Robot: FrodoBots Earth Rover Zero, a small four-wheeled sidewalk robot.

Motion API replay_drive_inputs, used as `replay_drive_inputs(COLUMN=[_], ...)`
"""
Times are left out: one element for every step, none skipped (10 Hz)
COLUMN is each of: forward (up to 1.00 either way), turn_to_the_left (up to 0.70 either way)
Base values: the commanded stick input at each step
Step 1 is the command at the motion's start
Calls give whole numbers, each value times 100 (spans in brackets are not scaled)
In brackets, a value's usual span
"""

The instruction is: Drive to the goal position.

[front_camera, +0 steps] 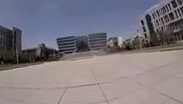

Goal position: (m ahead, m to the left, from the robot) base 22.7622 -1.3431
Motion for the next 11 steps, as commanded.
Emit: replay_drive_inputs(forward=[70,70,70,70,70,70,70,70,70,70,70], turn_to_the_left=[0,0,0,0,0,0,0,0,0,0,0])
